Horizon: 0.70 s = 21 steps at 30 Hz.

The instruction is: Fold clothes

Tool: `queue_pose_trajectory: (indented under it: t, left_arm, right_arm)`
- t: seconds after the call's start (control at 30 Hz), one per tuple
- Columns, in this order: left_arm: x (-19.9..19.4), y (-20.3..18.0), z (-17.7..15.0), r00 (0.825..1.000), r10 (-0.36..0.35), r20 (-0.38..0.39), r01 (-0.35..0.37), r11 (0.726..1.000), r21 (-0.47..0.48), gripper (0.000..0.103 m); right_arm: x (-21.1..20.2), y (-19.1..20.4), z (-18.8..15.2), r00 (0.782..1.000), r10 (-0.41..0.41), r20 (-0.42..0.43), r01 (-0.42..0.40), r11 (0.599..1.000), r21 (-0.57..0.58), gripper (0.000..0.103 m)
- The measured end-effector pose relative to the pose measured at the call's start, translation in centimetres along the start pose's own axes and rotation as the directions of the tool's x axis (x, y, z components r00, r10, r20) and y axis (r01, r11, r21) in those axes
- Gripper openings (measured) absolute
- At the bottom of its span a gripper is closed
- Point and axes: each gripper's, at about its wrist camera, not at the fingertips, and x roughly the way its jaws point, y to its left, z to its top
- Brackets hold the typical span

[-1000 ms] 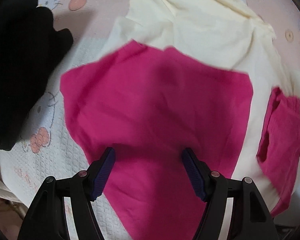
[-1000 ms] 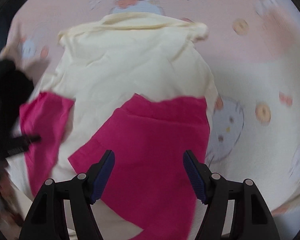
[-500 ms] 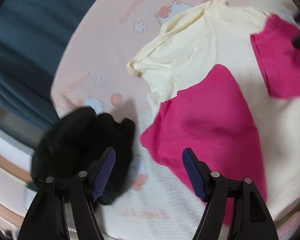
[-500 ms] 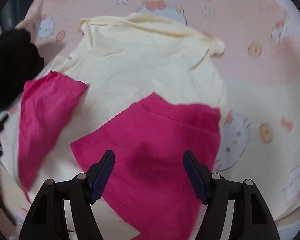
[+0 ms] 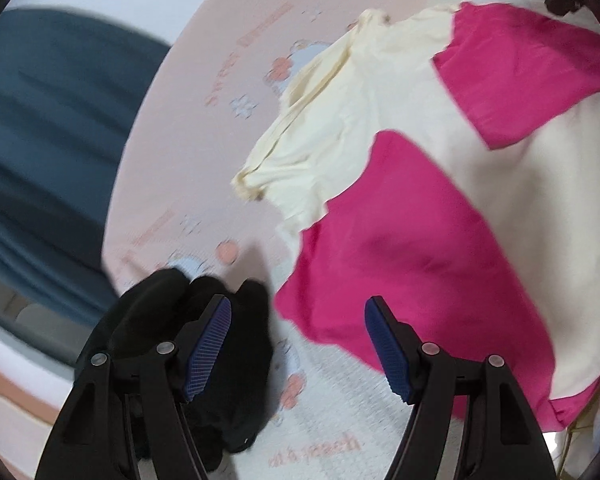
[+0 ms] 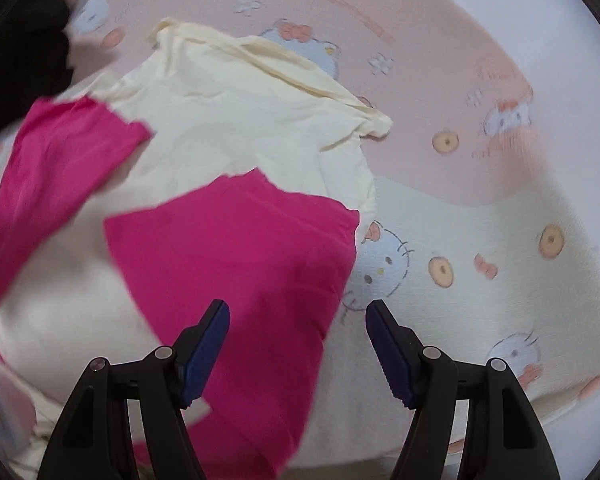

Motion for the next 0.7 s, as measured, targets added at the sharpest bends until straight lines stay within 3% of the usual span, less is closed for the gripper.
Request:
queue_pose_trajectory:
  t: [0.07,0.17,0.33,0.4,0.5,0.6,0.63,0.7]
  left_arm:
    - [0.2,-0.4,0.1,0.999,-0.031,0.021,0.031,0.999,0.011,0.068]
    - [0.0,-1.8,0.0,0.995,-0.055,0.085,0.046,0.994,0.103,0.068]
    - [-0.8,-2.8,-1.8,0.987,-0.044,0.157,0.004,0.970,0.244,0.068]
    - [-1.1,-3.0,-2.7,0.984,-0.038,0.173,-0.012,0.960,0.279,0.068]
    - [-1.6,-3.6,-4.4,0.973,-0.093,0.209,0.016,0.939,0.342,0.068]
    - [-1.8,-5.3,-6.5,0.967,-0.097,0.235,-0.025,0.884,0.468,0.068]
    - [-2.1,-5.9,-7.3,0.958,-0.109,0.265,-0.040,0.864,0.502,0.068]
    - [-2.6,-7.1,-8.5,0.951,-0.144,0.274,-0.034,0.832,0.554,0.068]
  right_arm:
    - [-0.1,1.3,-0.3,0.999,-0.032,0.018,0.034,0.991,-0.126,0.070]
    - [-0.1,3.3,-1.1,0.996,-0.073,0.060,0.089,0.939,-0.334,0.070]
    - [-1.4,5.7,-3.8,0.982,-0.084,0.166,0.167,0.791,-0.588,0.070]
    - [-1.7,5.9,-4.7,0.978,-0.075,0.195,0.183,0.757,-0.628,0.070]
    - [-1.9,6.3,-6.5,0.974,-0.046,0.222,0.190,0.697,-0.691,0.070]
    - [-1.5,7.4,-9.8,0.966,-0.021,0.257,0.221,0.580,-0.784,0.070]
    - [-1.4,7.8,-10.9,0.963,-0.012,0.267,0.232,0.538,-0.810,0.070]
    - [-1.1,8.6,-13.1,0.958,0.009,0.287,0.253,0.450,-0.857,0.070]
